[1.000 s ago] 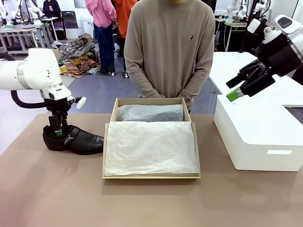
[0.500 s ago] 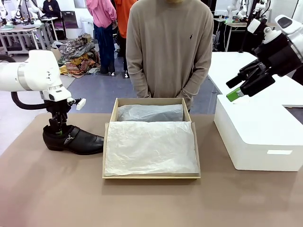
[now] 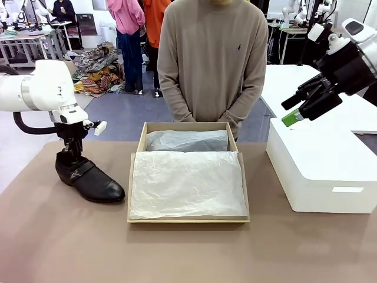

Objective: Pack the shoes into the box.
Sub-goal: Place the other shoe of the Shoes into the Shoes Box.

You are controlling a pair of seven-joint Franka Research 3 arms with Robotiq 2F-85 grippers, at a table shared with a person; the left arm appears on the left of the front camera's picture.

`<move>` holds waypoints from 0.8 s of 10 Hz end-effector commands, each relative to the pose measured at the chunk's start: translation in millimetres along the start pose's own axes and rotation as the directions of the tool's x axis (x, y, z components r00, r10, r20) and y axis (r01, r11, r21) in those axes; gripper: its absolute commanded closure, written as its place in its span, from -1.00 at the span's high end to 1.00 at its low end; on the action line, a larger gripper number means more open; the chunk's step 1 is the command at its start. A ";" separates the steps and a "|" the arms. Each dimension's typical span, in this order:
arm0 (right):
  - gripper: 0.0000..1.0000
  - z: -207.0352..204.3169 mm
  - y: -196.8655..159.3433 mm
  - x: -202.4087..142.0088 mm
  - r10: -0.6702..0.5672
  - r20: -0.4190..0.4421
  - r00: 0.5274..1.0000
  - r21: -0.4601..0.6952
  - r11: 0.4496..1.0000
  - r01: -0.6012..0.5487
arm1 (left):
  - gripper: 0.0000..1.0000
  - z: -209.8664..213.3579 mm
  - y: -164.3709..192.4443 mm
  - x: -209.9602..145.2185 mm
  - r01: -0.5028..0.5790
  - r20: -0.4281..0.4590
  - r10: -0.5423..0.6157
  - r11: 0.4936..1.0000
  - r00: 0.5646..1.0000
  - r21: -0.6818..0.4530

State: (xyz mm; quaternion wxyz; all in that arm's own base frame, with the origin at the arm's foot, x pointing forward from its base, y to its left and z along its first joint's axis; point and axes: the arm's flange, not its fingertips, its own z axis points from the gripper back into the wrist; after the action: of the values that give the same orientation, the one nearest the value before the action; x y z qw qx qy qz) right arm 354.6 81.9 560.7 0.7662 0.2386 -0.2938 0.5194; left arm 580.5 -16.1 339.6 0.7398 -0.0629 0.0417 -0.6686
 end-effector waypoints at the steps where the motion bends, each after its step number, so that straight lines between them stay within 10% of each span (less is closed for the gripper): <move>1: 1.00 -1.8 -1.7 1.0 0.020 0.034 0.999 0.012 1.000 -0.020 | -1.00 4.3 -0.8 -5.8 0.028 -0.013 -0.028 1.000 1.000 0.007; 8: 1.00 -1.8 -1.7 1.0 0.020 0.034 0.999 0.012 1.000 -0.020 | -1.00 53.2 -3.1 -18.9 -0.003 -0.029 0.005 0.999 1.000 0.039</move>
State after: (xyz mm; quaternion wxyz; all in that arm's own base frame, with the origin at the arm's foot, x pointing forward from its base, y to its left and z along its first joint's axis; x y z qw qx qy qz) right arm 354.6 81.9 560.7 0.7661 0.2386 -0.2938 0.5195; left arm 582.2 -3.7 374.3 0.7361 -0.0367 0.0403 -0.6747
